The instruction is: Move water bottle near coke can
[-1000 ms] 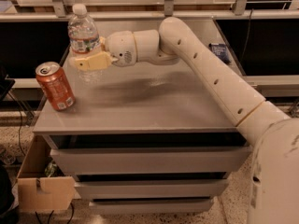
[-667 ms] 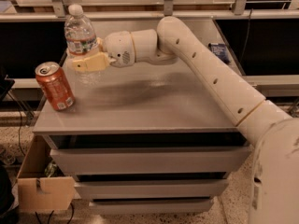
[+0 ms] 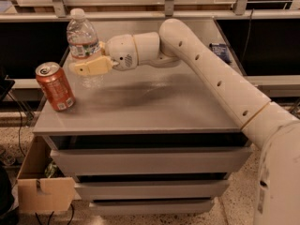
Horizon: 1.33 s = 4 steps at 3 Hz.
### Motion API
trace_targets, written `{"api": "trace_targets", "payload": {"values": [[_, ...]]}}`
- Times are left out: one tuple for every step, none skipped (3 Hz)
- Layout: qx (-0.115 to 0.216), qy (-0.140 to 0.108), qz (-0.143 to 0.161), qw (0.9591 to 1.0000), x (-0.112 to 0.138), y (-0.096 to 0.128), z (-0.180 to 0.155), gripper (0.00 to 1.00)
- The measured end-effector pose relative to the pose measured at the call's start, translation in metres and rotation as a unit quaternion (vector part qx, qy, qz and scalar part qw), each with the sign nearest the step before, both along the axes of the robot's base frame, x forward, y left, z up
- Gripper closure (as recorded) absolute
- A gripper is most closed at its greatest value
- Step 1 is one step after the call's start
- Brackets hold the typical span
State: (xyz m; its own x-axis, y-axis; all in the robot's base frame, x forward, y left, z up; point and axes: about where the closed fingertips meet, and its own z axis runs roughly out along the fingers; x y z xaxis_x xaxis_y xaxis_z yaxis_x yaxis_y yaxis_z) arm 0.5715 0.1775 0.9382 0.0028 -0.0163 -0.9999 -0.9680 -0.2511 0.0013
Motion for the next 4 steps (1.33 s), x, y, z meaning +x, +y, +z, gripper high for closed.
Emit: {"api": "trace_targets", "payload": {"values": [[-0.003,0.006,0.005,1.0000,-0.005,-0.001,-0.004,1.00],[-0.012,0.004,0.015,0.9998,-0.012,0.004,-0.010,1.00],[-0.022,-0.003,0.023,0.9995,-0.020,0.010,-0.015,1.00],[-0.033,-0.005,0.031,0.9990,-0.030,0.015,-0.029,1.00]]}}
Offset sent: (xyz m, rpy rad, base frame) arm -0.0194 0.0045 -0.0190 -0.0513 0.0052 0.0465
